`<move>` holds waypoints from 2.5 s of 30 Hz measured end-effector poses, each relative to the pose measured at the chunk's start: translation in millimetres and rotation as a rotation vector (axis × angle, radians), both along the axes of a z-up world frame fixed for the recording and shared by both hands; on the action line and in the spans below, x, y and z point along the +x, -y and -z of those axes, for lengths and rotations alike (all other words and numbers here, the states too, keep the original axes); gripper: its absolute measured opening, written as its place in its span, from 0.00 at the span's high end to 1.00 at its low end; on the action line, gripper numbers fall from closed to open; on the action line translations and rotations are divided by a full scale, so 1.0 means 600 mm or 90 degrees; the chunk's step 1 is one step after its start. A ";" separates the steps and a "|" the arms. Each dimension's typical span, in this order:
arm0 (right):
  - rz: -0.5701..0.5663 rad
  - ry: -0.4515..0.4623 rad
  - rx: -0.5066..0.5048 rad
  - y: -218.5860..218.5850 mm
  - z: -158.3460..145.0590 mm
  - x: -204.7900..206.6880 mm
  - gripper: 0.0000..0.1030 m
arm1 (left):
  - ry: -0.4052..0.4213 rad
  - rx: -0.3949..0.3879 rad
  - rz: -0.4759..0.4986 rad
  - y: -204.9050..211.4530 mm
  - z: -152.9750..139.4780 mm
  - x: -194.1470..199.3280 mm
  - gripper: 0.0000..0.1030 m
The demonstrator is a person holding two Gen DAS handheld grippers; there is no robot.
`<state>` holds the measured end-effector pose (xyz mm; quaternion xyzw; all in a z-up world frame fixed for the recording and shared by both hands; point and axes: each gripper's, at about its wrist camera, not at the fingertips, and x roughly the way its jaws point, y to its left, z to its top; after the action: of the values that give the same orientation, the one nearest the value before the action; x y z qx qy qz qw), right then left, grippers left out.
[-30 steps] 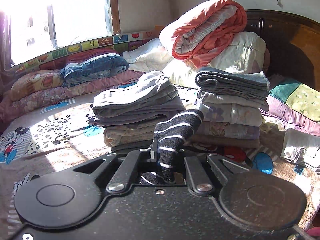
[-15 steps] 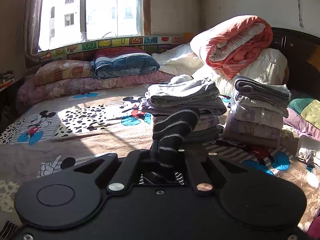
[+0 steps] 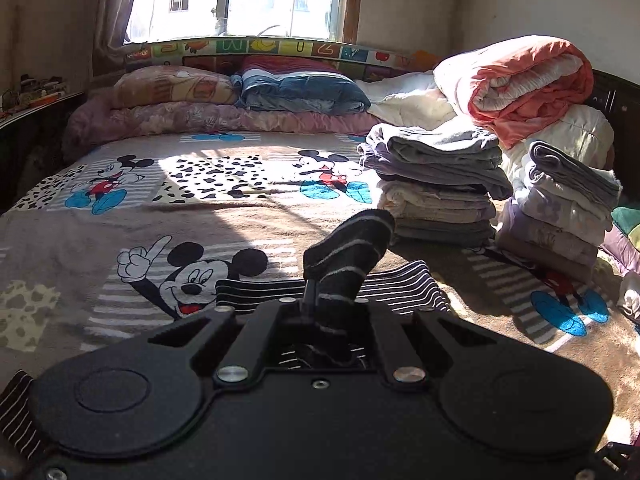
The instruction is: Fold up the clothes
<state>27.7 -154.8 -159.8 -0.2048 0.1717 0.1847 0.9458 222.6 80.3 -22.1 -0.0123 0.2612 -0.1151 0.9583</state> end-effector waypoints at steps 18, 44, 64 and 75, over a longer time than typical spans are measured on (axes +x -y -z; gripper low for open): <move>-0.028 0.001 0.074 -0.002 -0.012 0.017 0.48 | -0.015 -0.050 -0.029 -0.070 0.053 -0.034 0.97; -0.078 -0.073 0.095 -0.015 0.011 0.028 0.52 | -0.114 -0.345 -0.143 -0.188 0.163 -0.012 0.95; -0.087 -0.081 0.098 -0.014 0.008 0.026 0.52 | -0.101 -0.332 -0.261 -0.247 0.193 -0.022 0.93; -0.086 -0.057 0.124 -0.005 -0.006 0.030 0.53 | -0.028 -0.117 -0.301 -0.194 0.123 -0.019 0.93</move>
<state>45.5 -151.8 -156.1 -0.1145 0.1812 0.2725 0.9380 211.2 197.0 -95.8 -0.1630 0.2604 0.0896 0.9474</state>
